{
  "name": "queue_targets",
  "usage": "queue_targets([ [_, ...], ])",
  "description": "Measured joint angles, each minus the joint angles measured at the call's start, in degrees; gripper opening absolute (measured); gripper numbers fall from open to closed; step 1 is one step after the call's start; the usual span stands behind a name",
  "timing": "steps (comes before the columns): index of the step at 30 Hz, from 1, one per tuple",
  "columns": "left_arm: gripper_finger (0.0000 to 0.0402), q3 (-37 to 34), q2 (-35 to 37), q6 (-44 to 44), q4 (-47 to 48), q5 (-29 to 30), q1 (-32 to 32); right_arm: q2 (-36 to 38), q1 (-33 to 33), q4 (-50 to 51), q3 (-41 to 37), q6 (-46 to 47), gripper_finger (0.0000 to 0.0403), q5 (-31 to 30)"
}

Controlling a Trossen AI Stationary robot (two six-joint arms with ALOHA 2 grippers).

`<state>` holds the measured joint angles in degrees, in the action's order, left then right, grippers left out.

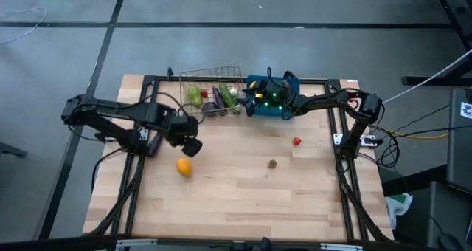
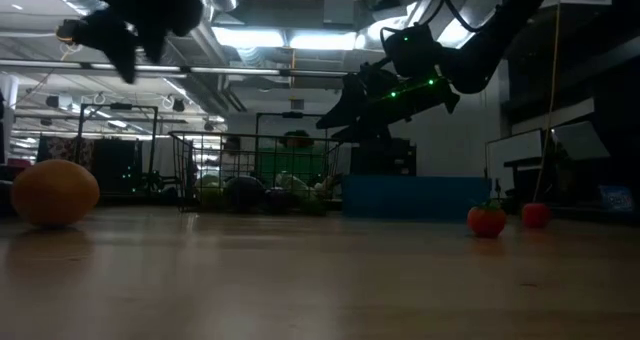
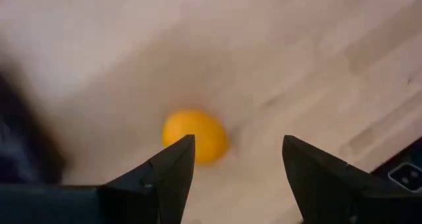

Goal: Sort produce into baskets
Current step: Put the lemon into the blue bin

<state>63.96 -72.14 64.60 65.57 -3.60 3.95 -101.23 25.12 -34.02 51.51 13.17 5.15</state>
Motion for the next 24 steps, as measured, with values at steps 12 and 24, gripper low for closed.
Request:
queue_targets([
  [12,0.0224,0.0,0.0,14.3,1.2,-0.6,8.8,0.0,0.0,0.0,0.0,0.0,0.0285,0.0],
  [24,0.0224,0.0,-4.5,16.5,3.0,-8.6,8.7,0.0,0.0,0.0,0.0,0.0,0.0285,0.0],
])
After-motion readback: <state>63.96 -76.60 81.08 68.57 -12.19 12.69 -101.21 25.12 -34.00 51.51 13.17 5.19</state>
